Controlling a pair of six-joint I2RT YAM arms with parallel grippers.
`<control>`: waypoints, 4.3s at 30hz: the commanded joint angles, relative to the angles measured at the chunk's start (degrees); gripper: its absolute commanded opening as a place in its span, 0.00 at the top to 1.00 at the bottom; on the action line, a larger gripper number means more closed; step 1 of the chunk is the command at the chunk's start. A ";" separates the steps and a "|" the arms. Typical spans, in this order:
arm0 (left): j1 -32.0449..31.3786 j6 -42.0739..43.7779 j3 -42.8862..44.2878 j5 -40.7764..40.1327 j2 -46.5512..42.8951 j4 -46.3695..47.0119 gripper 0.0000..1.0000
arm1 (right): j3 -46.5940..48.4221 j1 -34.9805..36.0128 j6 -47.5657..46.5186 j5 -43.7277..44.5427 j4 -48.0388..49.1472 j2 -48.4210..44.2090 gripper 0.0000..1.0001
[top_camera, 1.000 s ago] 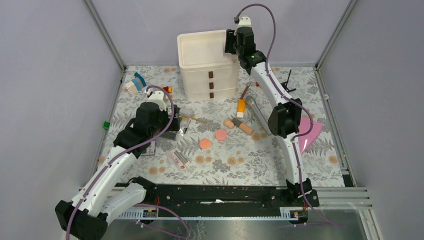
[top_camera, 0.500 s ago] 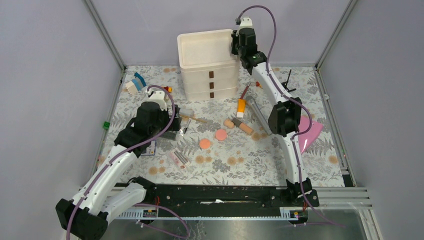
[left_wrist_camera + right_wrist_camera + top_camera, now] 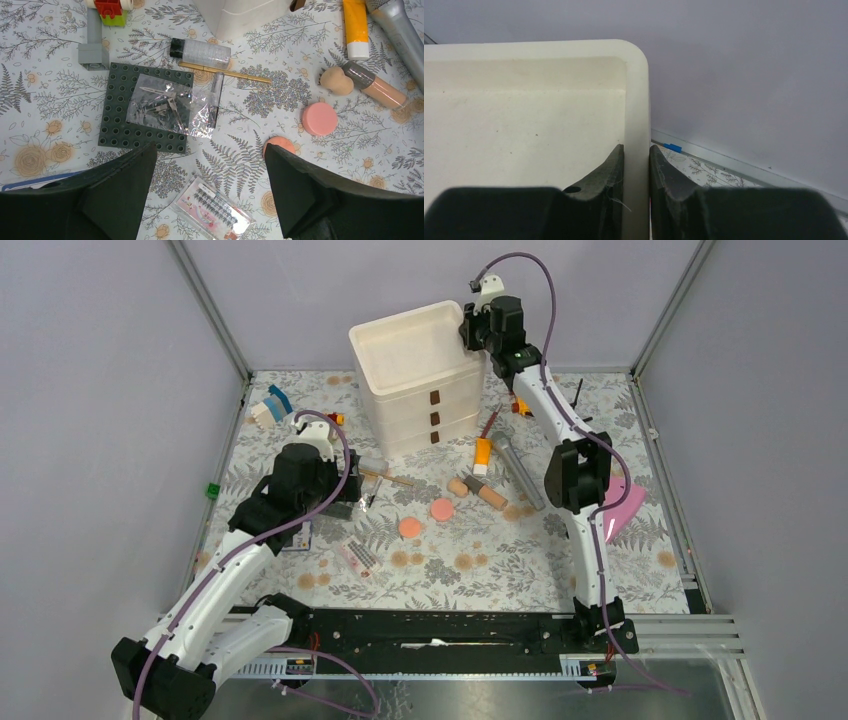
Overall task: Organize the makeup
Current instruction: Move the storage box to the corner of the board, then open the drawer in the storage box.
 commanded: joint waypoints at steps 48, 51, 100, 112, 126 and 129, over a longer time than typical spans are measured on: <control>3.53 -0.03 -1.14 -3.57 1.29 2.93 0.09 | -68.60 -0.41 10.38 15.49 -11.40 -61.00 0.29; 3.55 -0.03 -1.29 -3.74 0.94 2.93 0.09 | -73.82 -0.36 10.38 15.49 -11.40 -63.45 0.29; 1.25 -0.82 -0.63 -0.91 0.18 1.72 0.08 | -62.82 -0.46 24.73 17.41 -29.20 -49.60 0.01; 2.63 -0.60 -0.63 -3.51 -0.31 1.69 0.06 | -64.98 -0.39 18.34 13.89 -25.89 -52.77 0.01; 6.08 -0.38 -0.53 -0.91 1.96 2.40 0.05 | -72.18 -0.41 17.38 9.82 -19.21 -57.22 0.01; 6.08 -0.45 -0.63 -0.93 1.87 2.40 0.04 | -72.98 -0.36 17.66 9.39 -17.85 -57.85 0.01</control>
